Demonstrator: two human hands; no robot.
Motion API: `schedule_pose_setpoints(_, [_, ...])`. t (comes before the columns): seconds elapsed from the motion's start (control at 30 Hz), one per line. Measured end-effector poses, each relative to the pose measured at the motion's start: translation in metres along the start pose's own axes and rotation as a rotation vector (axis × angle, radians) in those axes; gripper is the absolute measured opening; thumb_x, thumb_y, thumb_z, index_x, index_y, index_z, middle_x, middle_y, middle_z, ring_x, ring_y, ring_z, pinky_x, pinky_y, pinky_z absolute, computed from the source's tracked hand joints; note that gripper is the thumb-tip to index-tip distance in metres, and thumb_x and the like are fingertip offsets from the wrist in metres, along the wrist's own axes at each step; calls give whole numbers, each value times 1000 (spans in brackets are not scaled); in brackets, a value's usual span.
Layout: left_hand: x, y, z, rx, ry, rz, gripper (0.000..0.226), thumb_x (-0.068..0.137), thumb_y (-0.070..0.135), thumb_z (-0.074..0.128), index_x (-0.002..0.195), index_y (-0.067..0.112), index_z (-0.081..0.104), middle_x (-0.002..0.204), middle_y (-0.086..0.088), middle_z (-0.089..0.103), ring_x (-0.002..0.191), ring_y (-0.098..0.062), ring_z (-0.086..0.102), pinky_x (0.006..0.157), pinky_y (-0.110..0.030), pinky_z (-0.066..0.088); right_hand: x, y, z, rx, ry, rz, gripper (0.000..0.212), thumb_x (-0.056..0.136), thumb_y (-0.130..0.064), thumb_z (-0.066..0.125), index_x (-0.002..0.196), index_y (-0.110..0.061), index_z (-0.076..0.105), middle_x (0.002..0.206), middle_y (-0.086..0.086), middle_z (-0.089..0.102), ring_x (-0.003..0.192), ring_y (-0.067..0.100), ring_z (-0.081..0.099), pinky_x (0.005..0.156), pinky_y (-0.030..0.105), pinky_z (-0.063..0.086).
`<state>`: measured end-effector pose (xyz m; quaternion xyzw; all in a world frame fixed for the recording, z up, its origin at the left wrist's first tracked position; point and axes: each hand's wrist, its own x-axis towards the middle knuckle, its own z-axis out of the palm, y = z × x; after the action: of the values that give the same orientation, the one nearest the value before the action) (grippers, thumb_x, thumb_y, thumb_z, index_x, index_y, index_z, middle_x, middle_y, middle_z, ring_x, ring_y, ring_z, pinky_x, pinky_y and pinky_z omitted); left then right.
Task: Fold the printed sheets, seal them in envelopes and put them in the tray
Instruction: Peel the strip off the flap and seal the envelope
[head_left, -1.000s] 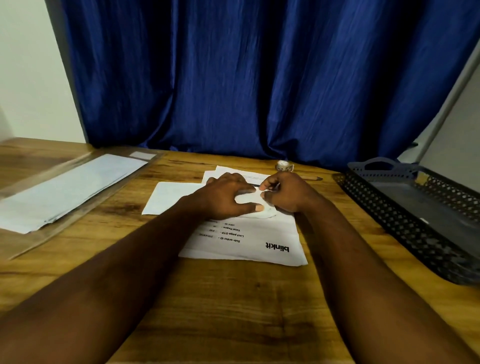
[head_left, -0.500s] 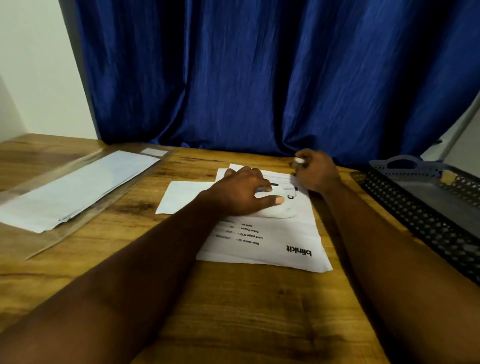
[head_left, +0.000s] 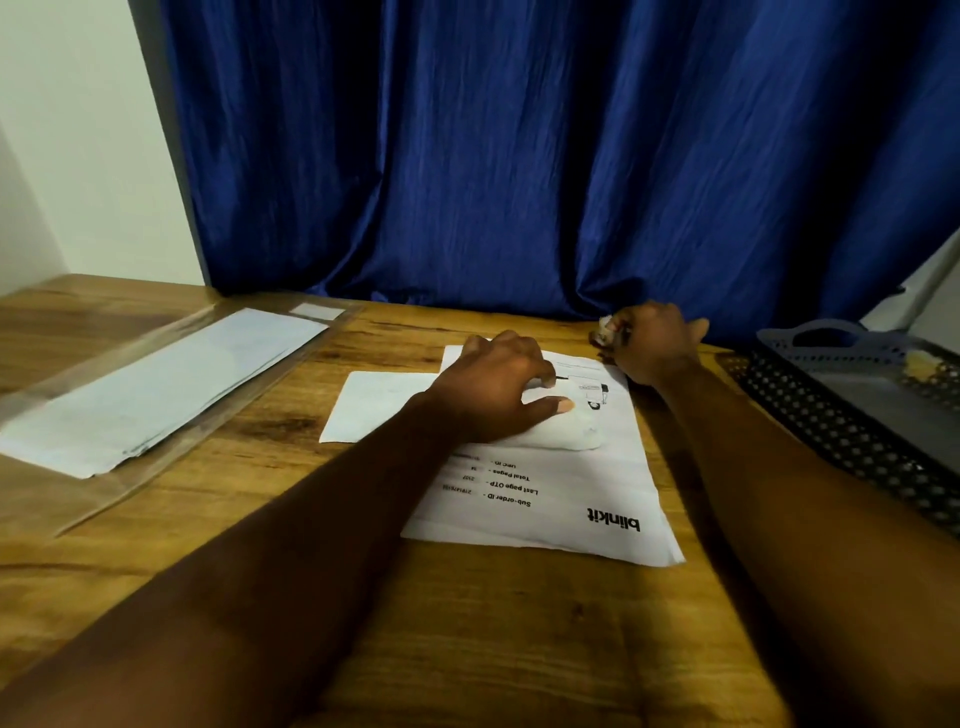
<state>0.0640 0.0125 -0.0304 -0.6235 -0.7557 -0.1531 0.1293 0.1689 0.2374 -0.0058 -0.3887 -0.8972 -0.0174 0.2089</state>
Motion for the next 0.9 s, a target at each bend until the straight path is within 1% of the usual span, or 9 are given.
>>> schedule_pose_setpoints(0.1, [1,1,-1,36,150,-43,47,100,59,55,137,31,61,140,7,56,133,-17,45,107,-47,30,-5,-3,-8,273,127,-53,13,91,-22,73,101,-27,77,115,0,69,113,26,59,100,53,42])
schedule_pose_setpoints(0.2, [0,2,-6,57,287,-105,57,96,42,67,149,30,49,147,3,49,133,-22,45,109,-52,35,-25,-19,-27,571,67,-65,6,93,-23,76,96,-20,80,101,-4,74,97,18,66,91,25,50])
schedule_pose_setpoints(0.3, [-3,-1,-10,66,354,-117,70,89,37,75,152,30,47,146,2,49,134,-21,46,111,-50,34,-56,-35,-31,764,-168,-129,12,91,-13,78,84,-22,81,95,2,80,94,22,74,96,43,60])
schedule_pose_setpoints(0.37, [-4,-4,-11,72,350,-83,65,84,38,80,145,33,57,145,4,52,135,-19,46,111,-50,31,-72,-37,-27,788,-244,-173,20,91,-8,79,79,-25,80,92,5,80,90,29,75,87,48,62])
schedule_pose_setpoints(0.43, [-5,-4,-11,82,334,-35,55,81,41,82,134,36,67,142,7,55,136,-17,46,111,-50,27,-80,-37,-28,834,-242,-205,16,92,-6,78,83,-20,80,89,4,78,82,15,73,73,25,59])
schedule_pose_setpoints(0.5, [-5,-3,-11,97,328,1,45,80,45,84,124,39,73,136,10,59,134,-15,47,111,-49,24,-84,-38,-31,860,-226,-248,13,92,-6,78,86,-17,80,87,-5,77,78,-5,68,70,8,49])
schedule_pose_setpoints(0.67, [-4,-4,-15,87,382,-28,36,81,40,84,115,34,79,120,15,69,124,-9,54,110,-44,22,-81,-44,-26,878,-189,-312,21,90,-11,81,81,-30,79,89,-11,79,92,8,73,92,29,56])
schedule_pose_setpoints(0.77, [-5,-6,-15,71,428,-59,32,78,38,85,109,31,80,115,14,72,119,-9,56,110,-44,21,-76,-42,-26,950,-133,-246,17,94,-13,78,104,-27,77,101,-9,76,97,7,69,94,28,55])
schedule_pose_setpoints(0.9, [-6,-5,-14,57,474,-100,29,81,39,83,109,31,79,114,15,73,116,-8,59,111,-44,21,-69,-34,-29,1113,-115,-42,29,95,-9,74,123,-16,73,115,8,76,111,24,71,104,35,57])
